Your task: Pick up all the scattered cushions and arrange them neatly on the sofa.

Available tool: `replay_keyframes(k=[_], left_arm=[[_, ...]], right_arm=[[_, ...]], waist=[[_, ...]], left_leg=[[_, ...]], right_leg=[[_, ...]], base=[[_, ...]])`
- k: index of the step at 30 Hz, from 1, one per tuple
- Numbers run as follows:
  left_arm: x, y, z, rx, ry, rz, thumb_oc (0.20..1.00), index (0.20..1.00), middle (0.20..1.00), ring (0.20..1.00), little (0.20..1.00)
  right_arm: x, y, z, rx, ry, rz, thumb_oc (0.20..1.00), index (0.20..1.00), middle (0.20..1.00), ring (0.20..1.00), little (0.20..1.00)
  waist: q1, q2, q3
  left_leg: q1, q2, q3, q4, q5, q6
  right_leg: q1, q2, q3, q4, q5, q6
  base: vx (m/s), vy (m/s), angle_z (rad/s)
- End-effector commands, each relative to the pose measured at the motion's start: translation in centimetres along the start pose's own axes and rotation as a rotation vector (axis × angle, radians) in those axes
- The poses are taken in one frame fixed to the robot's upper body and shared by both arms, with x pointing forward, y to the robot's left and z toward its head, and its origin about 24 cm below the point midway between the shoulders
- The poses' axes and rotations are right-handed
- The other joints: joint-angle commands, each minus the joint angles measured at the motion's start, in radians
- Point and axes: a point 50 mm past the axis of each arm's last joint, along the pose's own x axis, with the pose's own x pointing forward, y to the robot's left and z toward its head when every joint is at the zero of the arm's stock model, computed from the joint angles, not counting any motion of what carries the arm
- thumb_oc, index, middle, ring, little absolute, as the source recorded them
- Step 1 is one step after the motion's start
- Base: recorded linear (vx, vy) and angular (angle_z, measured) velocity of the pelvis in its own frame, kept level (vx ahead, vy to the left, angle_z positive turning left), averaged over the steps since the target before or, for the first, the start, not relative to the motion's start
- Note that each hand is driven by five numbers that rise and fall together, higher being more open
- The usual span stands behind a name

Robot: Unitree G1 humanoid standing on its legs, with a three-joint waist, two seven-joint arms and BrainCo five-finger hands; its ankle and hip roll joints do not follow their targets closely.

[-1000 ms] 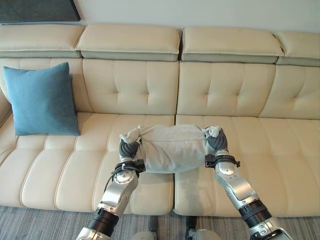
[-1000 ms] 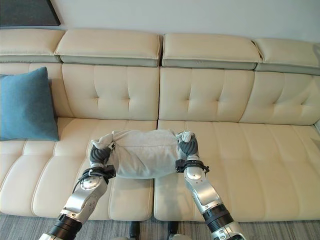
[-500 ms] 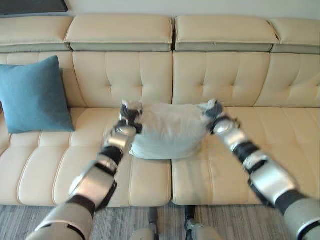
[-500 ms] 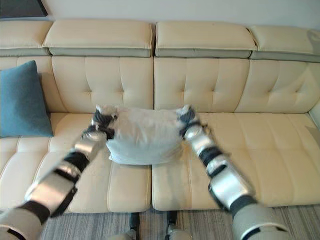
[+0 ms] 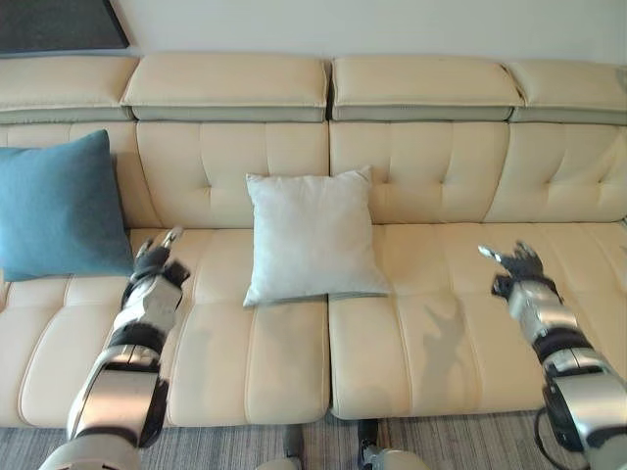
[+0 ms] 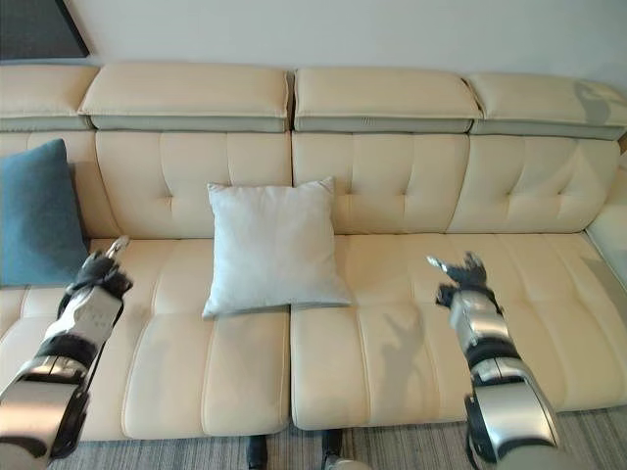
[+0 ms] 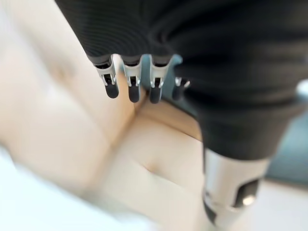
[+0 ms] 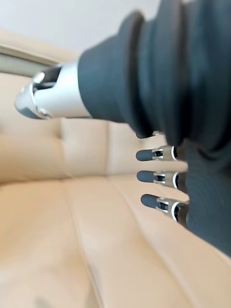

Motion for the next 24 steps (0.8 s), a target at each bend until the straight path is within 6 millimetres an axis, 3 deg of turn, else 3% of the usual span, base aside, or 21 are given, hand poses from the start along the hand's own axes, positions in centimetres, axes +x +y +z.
replay_keyframes(k=[1, 3, 4, 5, 6, 7, 8, 10, 11, 15, 19, 22, 24], left_arm=[[-0.4, -0.5, -0.1, 0.132, -0.077, -0.056, 1.000, 1.000, 1.000, 1.000, 1.000], [-1.8, 0.1, -3.6, 0.079, -0.035, -0.066, 1.000, 1.000, 1.000, 1.000, 1.000], [-2.8, 0.4, -6.6, 0.014, 0.042, -0.070, 1.000, 1.000, 1.000, 1.000, 1.000], [-3.3, 1.0, -8.4, 0.021, 0.103, -0.048, 1.000, 1.000, 1.000, 1.000, 1.000], [-4.2, 1.6, -10.8, 0.045, 0.173, -0.033, 1.000, 1.000, 1.000, 1.000, 1.000], [-4.2, 1.6, -10.9, 0.045, 0.173, -0.033, 1.000, 1.000, 1.000, 1.000, 1.000], [-6.0, 2.4, -15.1, 0.096, 0.325, -0.020, 1.000, 1.000, 1.000, 1.000, 1.000], [-6.3, 2.5, -15.9, 0.118, 0.354, -0.023, 1.000, 1.000, 1.000, 1.000, 1.000], [-7.5, 2.4, -18.0, 0.163, 0.432, -0.039, 1.000, 1.000, 1.000, 1.000, 1.000], [-8.3, 1.6, -19.4, 0.243, 0.474, -0.085, 1.000, 1.000, 1.000, 1.000, 1.000], [-7.9, 0.9, -18.6, 0.269, 0.422, -0.103, 1.000, 1.000, 1.000, 1.000, 1.000], [-7.0, 0.1, -16.5, 0.314, 0.307, -0.127, 1.000, 1.000, 1.000, 1.000, 1.000], [-6.1, -0.9, -14.0, 0.359, 0.176, -0.165, 1.000, 1.000, 1.000, 1.000, 1.000]], right_arm=[[-0.3, -0.3, 1.8, 0.033, -0.140, 0.024, 1.000, 1.000, 1.000, 1.000, 1.000], [-1.4, -0.9, -1.7, 0.038, -0.092, 0.010, 1.000, 1.000, 1.000, 1.000, 1.000], [-2.3, -1.4, -4.8, -0.008, -0.023, 0.003, 1.000, 1.000, 1.000, 1.000, 1.000], [-2.5, -1.6, -5.9, -0.010, 0.017, -0.003, 1.000, 1.000, 1.000, 1.000, 1.000], [-3.3, -1.8, -8.3, -0.060, 0.086, 0.001, 1.000, 1.000, 1.000, 1.000, 1.000], [-3.4, -1.8, -8.3, -0.060, 0.086, 0.001, 1.000, 1.000, 1.000, 1.000, 1.000], [-4.5, -1.8, -11.0, -0.104, 0.171, 0.019, 1.000, 1.000, 1.000, 1.000, 1.000], [-4.7, -1.8, -11.4, -0.110, 0.185, 0.026, 1.000, 1.000, 1.000, 1.000, 1.000], [-5.3, -1.2, -12.8, -0.120, 0.227, 0.052, 1.000, 1.000, 1.000, 1.000, 1.000], [-5.8, -0.7, -14.0, -0.245, 0.259, 0.107, 1.000, 1.000, 1.000, 1.000, 1.000], [-5.8, -0.6, -14.2, -0.296, 0.269, 0.116, 1.000, 1.000, 1.000, 1.000, 1.000], [-5.6, 0.0, -13.7, -0.306, 0.247, 0.126, 1.000, 1.000, 1.000, 1.000, 1.000], [-5.3, 0.6, -13.0, -0.302, 0.215, 0.137, 1.000, 1.000, 1.000, 1.000, 1.000]], waist=[[0.011, 0.025, 0.010], [0.013, 0.025, 0.011], [0.014, 0.024, 0.009], [0.014, 0.022, 0.003], [0.014, 0.020, 0.001], [0.013, 0.020, -0.001], [0.012, 0.018, -0.003], [0.012, 0.017, -0.007], [0.012, 0.014, -0.010], [0.013, 0.007, -0.011], [0.013, 0.002, 0.005], [0.019, 0.001, 0.039], [0.026, 0.013, 0.068]], left_leg=[[0.073, -0.010, 0.034, 0.002, -0.135, -0.028], [0.084, -0.012, 0.028, 0.002, -0.140, -0.025], [0.087, -0.013, 0.024, 0.002, -0.141, -0.022], [0.081, -0.014, 0.023, 0.002, -0.139, -0.020], [0.086, -0.014, 0.022, 0.002, -0.143, -0.019], [0.083, -0.014, 0.022, 0.002, -0.141, -0.018], [0.088, -0.016, 0.021, 0.002, -0.143, -0.015], [0.084, -0.017, 0.021, 0.002, -0.142, -0.014], [0.086, -0.019, 0.021, 0.002, -0.142, -0.013], [0.097, -0.027, 0.016, 0.002, -0.142, -0.009], [0.101, -0.034, 0.018, 0.002, -0.139, -0.005], [0.092, -0.031, 0.045, 0.002, -0.131, -0.004], [0.079, -0.012, 0.063, 0.002, -0.114, 0.000]], right_leg=[[0.112, -0.018, -0.006, 0.002, -0.184, 0.093], [0.124, -0.019, -0.011, 0.002, -0.187, 0.094], [0.128, -0.020, -0.015, 0.002, -0.187, 0.093], [0.123, -0.022, -0.017, 0.002, -0.184, 0.092], [0.128, -0.023, -0.019, 0.002, -0.186, 0.093], [0.125, -0.023, -0.019, 0.002, -0.184, 0.092], [0.129, -0.026, -0.020, 0.002, -0.182, 0.093], [0.125, -0.026, -0.019, 0.002, -0.179, 0.092], [0.128, -0.029, -0.020, 0.002, -0.176, 0.093], [0.140, -0.034, -0.020, 0.002, -0.167, 0.094], [0.141, -0.043, -0.028, 0.002, -0.145, 0.100], [0.119, -0.045, -0.043, 0.002, -0.109, 0.107], [0.097, -0.047, -0.078, 0.090, -0.131, 0.101]], base=[[0.00, 0.000, 0.00], [-0.02, 0.014, 0.00], [-0.06, 0.030, 0.02], [-0.07, 0.035, 0.05], [-0.05, 0.020, 0.09], [-0.08, 0.051, 0.08], [-0.06, 0.037, 0.05], [-0.10, 0.058, 0.04], [-0.11, 0.063, 0.01], [-0.15, 0.099, 0.01], [-0.13, 0.077, 0.04], [-0.23, 0.048, -0.09], [-0.25, 0.012, -0.11]])
